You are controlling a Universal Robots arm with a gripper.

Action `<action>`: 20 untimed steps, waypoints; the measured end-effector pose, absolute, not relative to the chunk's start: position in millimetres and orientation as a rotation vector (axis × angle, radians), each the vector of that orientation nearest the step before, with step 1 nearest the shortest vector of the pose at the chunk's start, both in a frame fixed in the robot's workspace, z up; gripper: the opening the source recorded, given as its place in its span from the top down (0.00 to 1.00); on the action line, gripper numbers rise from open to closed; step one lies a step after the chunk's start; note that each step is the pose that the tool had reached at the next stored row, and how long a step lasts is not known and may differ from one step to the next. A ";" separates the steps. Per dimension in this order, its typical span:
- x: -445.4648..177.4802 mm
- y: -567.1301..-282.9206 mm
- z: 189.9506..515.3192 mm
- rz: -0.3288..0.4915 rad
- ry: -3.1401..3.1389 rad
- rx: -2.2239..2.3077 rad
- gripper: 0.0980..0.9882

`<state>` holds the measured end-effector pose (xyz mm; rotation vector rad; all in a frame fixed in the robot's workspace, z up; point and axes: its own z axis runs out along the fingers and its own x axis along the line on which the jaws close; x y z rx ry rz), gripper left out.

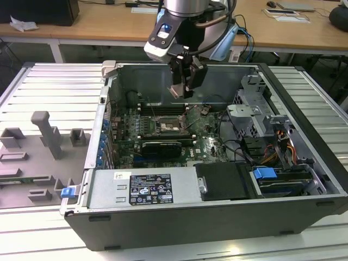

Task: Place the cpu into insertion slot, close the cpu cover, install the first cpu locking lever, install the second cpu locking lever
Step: 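Place the cpu into insertion slot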

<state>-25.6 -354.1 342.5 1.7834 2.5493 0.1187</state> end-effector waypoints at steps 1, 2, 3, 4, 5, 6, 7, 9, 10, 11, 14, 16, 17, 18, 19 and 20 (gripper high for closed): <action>-25.6 -354.1 342.0 0.118 2.534 1.805 0.50; -25.6 -354.1 341.4 0.117 2.519 1.825 0.50; -25.6 -354.1 340.7 0.116 2.505 1.845 0.50; -25.6 -354.1 340.3 0.115 2.493 1.861 0.50; -25.6 -354.1 339.9 0.114 2.484 1.874 0.50; -25.6 -354.1 339.6 0.113 2.477 1.883 0.50; -25.7 -354.1 339.0 0.111 2.466 1.899 0.50; -25.7 -354.1 337.5 0.106 2.441 1.936 0.50; -25.7 -354.1 337.2 0.105 2.435 1.945 0.50; -25.7 -354.1 336.8 0.104 2.427 1.956 0.50; -25.6 -354.1 335.8 0.101 2.405 1.984 0.50; -25.6 -354.1 335.0 0.100 2.389 2.004 0.50; -25.6 -354.1 334.3 0.098 2.374 2.022 0.50; -25.6 -354.1 333.5 0.098 2.358 2.041 0.50; -25.6 -354.1 332.8 0.097 2.345 2.056 0.50; -25.6 -354.1 332.2 0.096 2.333 2.071 0.50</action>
